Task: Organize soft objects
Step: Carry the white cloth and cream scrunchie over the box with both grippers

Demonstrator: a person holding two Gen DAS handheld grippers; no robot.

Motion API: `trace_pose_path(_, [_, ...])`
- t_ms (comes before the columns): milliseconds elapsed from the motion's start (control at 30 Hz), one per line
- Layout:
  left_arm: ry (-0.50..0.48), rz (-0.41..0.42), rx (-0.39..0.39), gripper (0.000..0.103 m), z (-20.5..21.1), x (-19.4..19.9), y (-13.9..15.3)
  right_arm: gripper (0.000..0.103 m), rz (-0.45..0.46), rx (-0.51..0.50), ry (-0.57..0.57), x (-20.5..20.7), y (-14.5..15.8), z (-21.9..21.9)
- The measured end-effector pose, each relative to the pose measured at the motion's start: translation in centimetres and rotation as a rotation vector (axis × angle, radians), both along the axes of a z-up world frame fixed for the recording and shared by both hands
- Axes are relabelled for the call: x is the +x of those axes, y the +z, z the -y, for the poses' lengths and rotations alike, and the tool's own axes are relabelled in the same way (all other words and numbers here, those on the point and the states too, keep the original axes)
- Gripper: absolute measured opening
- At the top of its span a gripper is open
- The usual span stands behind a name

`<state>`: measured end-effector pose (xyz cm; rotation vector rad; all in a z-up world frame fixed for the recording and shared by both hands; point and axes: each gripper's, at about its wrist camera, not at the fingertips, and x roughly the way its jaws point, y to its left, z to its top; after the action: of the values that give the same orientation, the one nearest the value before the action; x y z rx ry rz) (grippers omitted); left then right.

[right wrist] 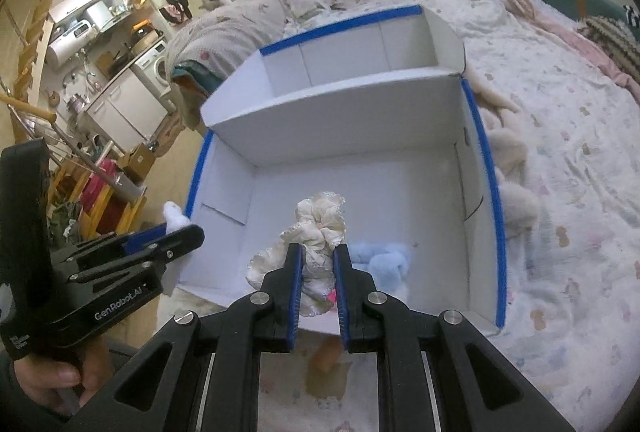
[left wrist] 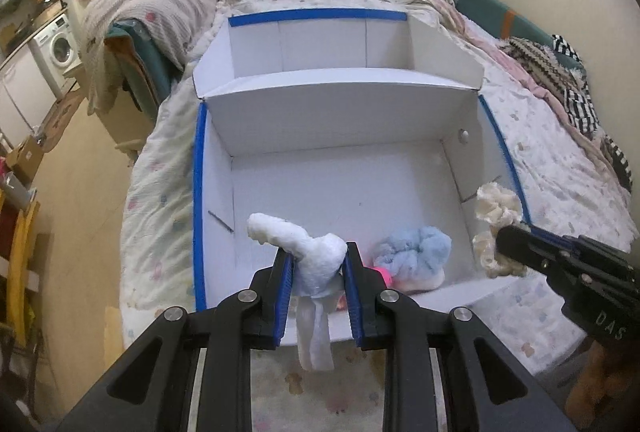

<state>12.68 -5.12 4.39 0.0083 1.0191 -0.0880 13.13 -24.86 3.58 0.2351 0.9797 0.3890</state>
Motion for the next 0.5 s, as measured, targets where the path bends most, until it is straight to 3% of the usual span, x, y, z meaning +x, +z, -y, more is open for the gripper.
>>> trace_pose_path(267, [0.039,-0.007,0.015,0.022,-0.2,1.5,-3.5,0.017,-0.096,-0.002,0.011,1.4,-5.1,-0.3])
trace_pose_path(500, [0.027,-0.084,0.008,0.022,0.6,2.0,-6.6,0.017,-0.142,-0.03,0.046,2.0,-7.2,-1.1])
